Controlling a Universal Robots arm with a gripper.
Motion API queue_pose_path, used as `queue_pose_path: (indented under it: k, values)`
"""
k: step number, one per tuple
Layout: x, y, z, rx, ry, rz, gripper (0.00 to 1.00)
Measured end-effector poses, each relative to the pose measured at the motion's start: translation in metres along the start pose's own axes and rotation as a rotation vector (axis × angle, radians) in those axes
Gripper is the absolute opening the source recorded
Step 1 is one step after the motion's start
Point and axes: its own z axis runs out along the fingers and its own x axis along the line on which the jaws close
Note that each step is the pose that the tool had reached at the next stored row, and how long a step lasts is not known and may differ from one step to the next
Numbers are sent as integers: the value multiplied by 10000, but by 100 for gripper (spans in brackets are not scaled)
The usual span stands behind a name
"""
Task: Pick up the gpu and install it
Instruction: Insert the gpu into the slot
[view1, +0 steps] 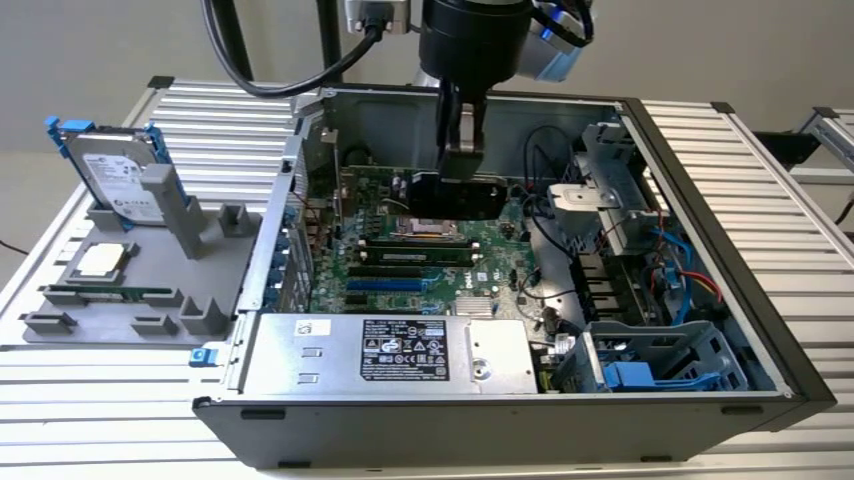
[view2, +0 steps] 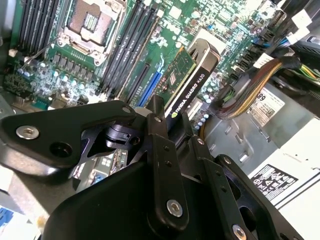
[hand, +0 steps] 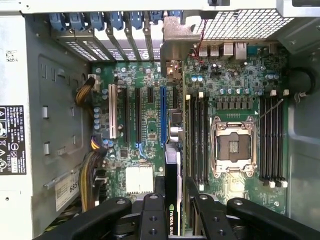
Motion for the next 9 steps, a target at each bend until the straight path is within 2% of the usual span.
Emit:
queue_pose_path:
  k: [9]
  values:
    - [1, -1, 24, 0, 0, 0, 0]
